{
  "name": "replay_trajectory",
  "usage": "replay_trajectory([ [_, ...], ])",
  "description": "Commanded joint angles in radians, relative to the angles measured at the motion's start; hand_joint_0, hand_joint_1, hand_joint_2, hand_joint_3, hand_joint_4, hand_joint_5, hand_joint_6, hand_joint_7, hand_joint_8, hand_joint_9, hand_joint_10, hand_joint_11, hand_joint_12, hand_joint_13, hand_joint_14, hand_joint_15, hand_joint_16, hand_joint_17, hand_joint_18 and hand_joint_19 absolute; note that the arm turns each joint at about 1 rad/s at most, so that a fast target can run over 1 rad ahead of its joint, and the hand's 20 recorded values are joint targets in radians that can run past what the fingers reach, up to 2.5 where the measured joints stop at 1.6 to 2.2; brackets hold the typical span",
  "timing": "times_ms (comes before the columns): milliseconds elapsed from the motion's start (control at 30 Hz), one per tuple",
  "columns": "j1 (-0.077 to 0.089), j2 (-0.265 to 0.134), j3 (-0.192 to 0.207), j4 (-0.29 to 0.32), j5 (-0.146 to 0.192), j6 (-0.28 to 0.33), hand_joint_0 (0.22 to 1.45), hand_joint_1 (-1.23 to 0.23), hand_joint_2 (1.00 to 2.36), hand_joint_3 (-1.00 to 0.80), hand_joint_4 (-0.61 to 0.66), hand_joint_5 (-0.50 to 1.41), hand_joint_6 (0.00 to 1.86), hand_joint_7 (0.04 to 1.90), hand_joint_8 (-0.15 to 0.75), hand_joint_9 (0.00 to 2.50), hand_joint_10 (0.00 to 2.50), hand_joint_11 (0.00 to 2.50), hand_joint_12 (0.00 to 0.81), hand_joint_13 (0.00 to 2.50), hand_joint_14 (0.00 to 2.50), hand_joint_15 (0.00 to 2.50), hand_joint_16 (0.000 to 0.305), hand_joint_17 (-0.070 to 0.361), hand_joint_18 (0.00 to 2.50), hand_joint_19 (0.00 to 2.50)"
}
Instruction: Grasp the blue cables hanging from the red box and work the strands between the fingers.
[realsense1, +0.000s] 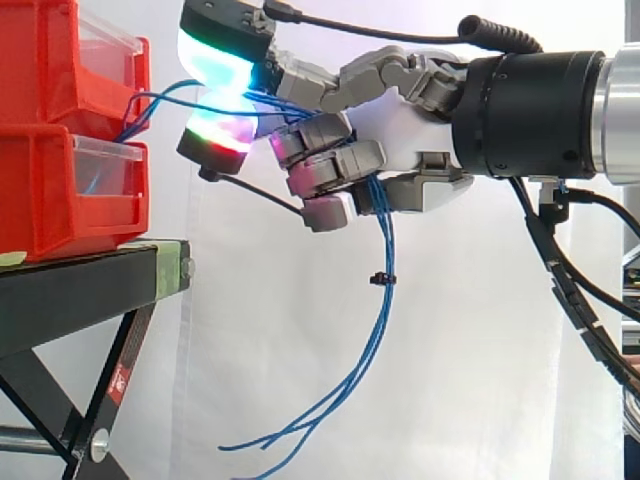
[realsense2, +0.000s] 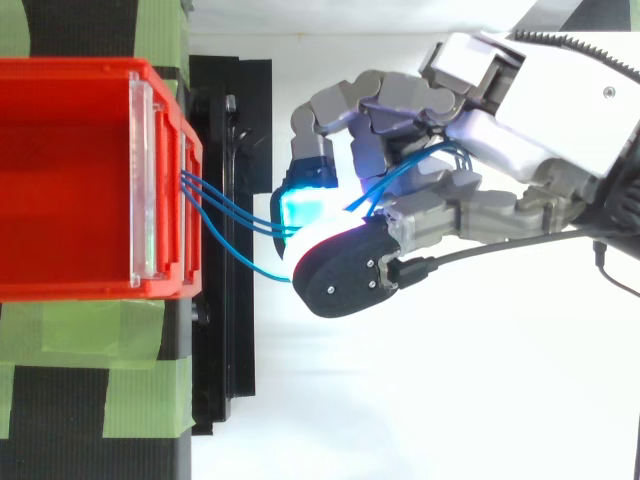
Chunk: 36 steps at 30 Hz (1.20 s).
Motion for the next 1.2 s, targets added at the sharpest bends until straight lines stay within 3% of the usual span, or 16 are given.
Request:
replay_trajectory([
  [0,-0.002,0.0,0.001,0.003,0.003,0.0,0.82,-0.65,1.0,-0.94,0.22,0.21,0.74,1.24,0.376,0.67,2.5,2.46,0.418,1.0,2.5,1.32,0.045,0.102,1.37,1.28],
  [267,-0.001,0.0,0.038,-0.005,0.016,-0.029,0.76,-0.62,1.0,-1.0,0.25,0.2,0.61,1.26,0.376,0.67,2.5,2.46,0.418,1.0,2.5,1.32,0.045,0.102,1.37,1.28],
  [367,0.007,0.0,0.047,-0.008,0.035,-0.121,0.75,-0.61,1.0,-1.0,0.26,0.21,0.54,1.27,0.376,0.67,2.5,2.46,0.418,1.0,2.5,1.32,0.045,0.102,1.37,1.28],
  [433,0.008,0.0,0.047,-0.003,0.047,-0.135,0.75,-0.61,1.0,-1.0,0.26,0.21,0.53,1.27,0.376,0.67,2.5,2.46,0.418,1.0,2.5,1.32,0.045,0.102,1.37,1.28],
  [767,0.008,0.0,0.058,0.004,0.052,-0.158,0.77,-0.63,1.0,-1.0,0.25,0.2,0.52,1.29,0.376,0.67,2.5,2.46,0.418,1.0,2.5,1.32,0.045,0.102,1.37,1.28],
  [1033,0.011,0.0,0.058,0.003,0.052,-0.155,0.74,-0.68,1.0,-1.0,0.26,0.03,0.85,1.16,0.376,0.67,2.5,2.46,0.418,1.0,2.5,1.32,0.045,0.102,1.37,1.28],
  [1167,0.018,0.0,0.058,-0.003,0.052,-0.155,0.8,-0.75,1.0,-1.0,0.27,-0.09,0.99,1.11,0.376,0.67,2.5,2.46,0.418,1.0,2.5,1.32,0.045,0.102,1.37,1.28],
])
